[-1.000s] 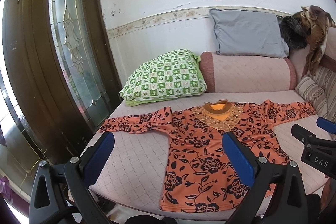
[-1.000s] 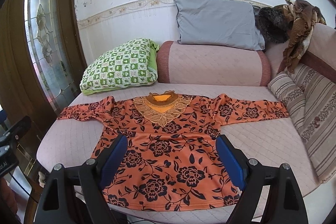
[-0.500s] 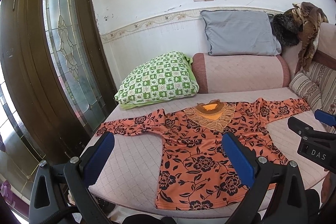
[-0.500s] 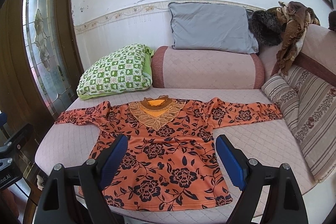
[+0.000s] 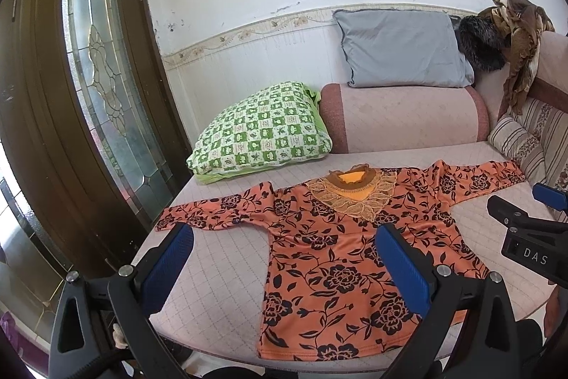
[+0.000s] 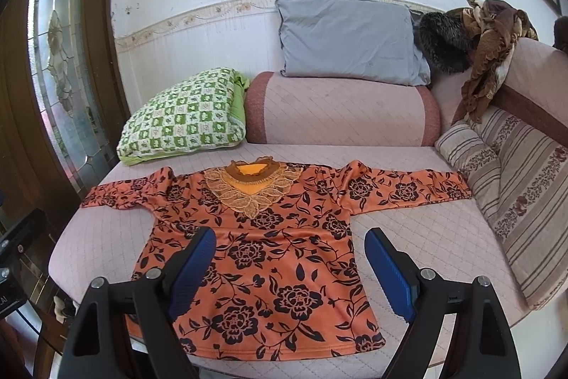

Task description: Fold small clothes

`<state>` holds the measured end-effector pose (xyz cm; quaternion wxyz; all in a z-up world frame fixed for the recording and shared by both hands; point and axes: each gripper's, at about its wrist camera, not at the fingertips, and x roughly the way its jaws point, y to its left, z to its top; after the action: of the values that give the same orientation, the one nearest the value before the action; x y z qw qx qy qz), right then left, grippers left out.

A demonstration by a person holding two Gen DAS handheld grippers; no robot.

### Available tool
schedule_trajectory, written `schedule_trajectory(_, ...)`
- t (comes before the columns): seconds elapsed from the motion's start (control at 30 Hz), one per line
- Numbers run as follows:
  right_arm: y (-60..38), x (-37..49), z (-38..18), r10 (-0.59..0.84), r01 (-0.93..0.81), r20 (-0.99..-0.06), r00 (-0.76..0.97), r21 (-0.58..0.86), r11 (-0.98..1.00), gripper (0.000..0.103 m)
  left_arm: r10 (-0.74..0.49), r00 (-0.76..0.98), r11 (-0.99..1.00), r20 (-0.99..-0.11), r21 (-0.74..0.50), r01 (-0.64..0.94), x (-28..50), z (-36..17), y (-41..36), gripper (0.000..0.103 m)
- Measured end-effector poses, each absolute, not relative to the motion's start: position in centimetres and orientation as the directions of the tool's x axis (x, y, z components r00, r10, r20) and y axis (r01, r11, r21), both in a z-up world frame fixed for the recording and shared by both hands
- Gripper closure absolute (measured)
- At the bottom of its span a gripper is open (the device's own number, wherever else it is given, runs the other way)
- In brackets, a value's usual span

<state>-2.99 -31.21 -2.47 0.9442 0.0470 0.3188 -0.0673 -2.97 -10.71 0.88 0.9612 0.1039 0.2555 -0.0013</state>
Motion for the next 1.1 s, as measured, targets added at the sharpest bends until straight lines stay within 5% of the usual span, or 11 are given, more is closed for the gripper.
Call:
schedule_trajectory(0.43, -37.1, 6.2, -7.8, -0.159, 0.241, -0.679, 0.717, 0.027, 0.97, 0.015, 0.024, 0.856, 0.986, -0.516, 0.152, 0.064, 9.0, -4.5, -14.6, 0.001)
schedule_trajectory(0.67, -53.1, 12.5, -17.9, -0.014, 0.418, -0.768, 0.641, 0.334, 0.845, 0.017, 0.0, 0.758, 0.999, -0.652, 0.028, 0.024, 20.3, -14.9, -17.6, 0.001)
schedule_trajectory(0.83, -67.4, 13.9, -25.3, 0.052, 0.595, -0.739, 0.672, 0.58, 0.556, 0.037, -0.013, 0.768, 0.999, -0.64, 0.018, 0.032, 23.1, -19.1, -18.9, 0.001)
schedule_trajectory(0.9, -71.1, 14.4, -27.2, 0.043, 0.624, -0.721, 0.692, 0.626, 0.468, 0.044, -0.012, 0.763, 0.999, -0.646, 0.016, 0.029, 23.9, -20.1, -18.8, 0.001)
schedule_trajectory(1.1, -78.5, 15.8, -31.4, -0.031, 0.709, -0.721, 0.692, 0.671, 0.216, 0.045, 0.011, 0.781, 0.999, -0.625, 0.048, 0.024, 25.3, -20.6, -18.0, 0.001)
